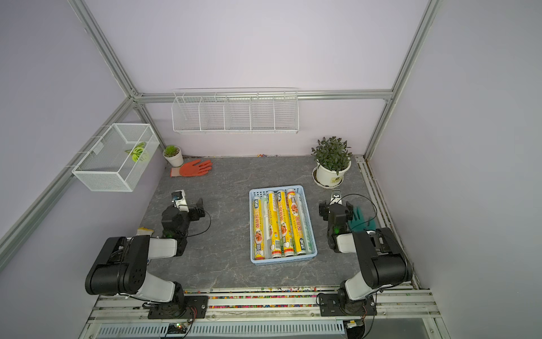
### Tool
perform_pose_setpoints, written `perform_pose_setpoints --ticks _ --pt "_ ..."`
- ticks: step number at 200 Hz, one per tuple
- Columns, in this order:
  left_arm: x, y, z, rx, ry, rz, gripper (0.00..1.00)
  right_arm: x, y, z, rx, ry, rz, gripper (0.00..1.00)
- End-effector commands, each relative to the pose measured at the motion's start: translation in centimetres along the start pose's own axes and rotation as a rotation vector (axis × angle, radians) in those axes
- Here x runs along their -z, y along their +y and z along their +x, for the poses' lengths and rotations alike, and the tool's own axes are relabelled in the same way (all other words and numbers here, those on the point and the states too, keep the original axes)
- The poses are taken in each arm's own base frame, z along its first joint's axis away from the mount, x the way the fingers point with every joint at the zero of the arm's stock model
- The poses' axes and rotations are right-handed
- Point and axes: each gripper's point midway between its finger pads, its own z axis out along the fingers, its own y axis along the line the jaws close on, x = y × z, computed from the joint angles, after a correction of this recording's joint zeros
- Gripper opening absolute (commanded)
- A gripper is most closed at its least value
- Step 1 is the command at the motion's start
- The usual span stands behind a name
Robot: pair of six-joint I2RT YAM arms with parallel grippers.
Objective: Put the plastic wrap into the basket
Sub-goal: Reset both arms
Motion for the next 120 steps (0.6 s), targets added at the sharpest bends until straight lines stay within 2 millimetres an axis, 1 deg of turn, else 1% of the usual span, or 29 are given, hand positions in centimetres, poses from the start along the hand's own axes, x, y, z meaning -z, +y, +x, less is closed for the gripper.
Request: perform_pose_setpoints --ticks 1,5,14,21,28,44,48,52,61,72,85,94,98,102,111,120 --pt "0.1 2.9 -1.2 0.078 -0.041 -0.153 1.0 0.2 -0.4 -0.9 -0.024 -0.026 0.01 0.98" --pt "0.2 3.1 -1.2 0.087 -0.05 -0.167 1.0 0.2 -0.4 -0.9 -0.024 -0.024 0.011 0.98" --pt "0.2 2.9 -1.1 0.085 -0.042 -0.155 1.0 0.1 -0.2 -0.8 -0.023 -0.015 0.005 0.98" --pt "-0.2 1.8 -1.1 0.056 -0.028 -0.091 1.0 0.0 -0.3 -0.8 -0.027 -0.017 0.007 0.98" --pt "-0.7 -0.5 -0.8 -0.007 -0.001 0.041 1.0 0.1 -0.3 -0.8 -0.027 -0.016 0.008 0.98" --pt "0.0 -1.2 -1.0 -0.028 -0.032 0.089 1.0 0.0 -0.3 -0.8 -0.027 -0.017 0.007 0.99" --pt "0.0 -1.1 -0.9 -0.03 -0.034 0.082 1.0 0.0 -0.3 -0.8 -0.027 -0.017 0.009 0.98" --pt "-0.1 -0.4 -0.9 -0.019 -0.028 0.043 1.0 0.1 -0.3 -0.8 -0.028 -0.018 0.007 0.98" --pt "-0.3 2.4 -1.0 0.068 -0.016 -0.117 1.0 0.0 -0.3 -0.8 -0.028 -0.017 0.008 0.98" --pt "0.1 3.1 -1.2 0.092 -0.047 -0.156 1.0 0.0 -0.3 -0.8 -0.027 -0.016 0.007 0.98" --pt "0.1 2.9 -1.1 0.087 -0.037 -0.144 1.0 0.0 -0.2 -0.8 -0.027 -0.017 0.005 0.98" --pt "-0.2 1.1 -1.0 0.044 -0.022 -0.034 1.0 0.0 -0.3 -0.8 -0.027 -0.017 0.006 0.98" --pt "-0.4 -0.3 -0.9 0.009 -0.011 0.047 1.0 0.0 -0.3 -0.9 -0.027 -0.018 0.007 0.98" --pt "-0.6 -0.9 -0.9 -0.021 -0.005 0.079 1.0 0.0 -0.3 -0.9 -0.028 -0.018 0.006 0.98" --pt "-0.3 -0.5 -0.9 -0.003 -0.006 0.061 1.0 0.0 -0.3 -0.9 -0.028 -0.018 0.005 0.98" --pt "-0.5 -0.2 -0.9 -0.001 -0.013 0.043 1.0 0.0 -0.3 -0.9 -0.028 -0.018 0.007 0.98"
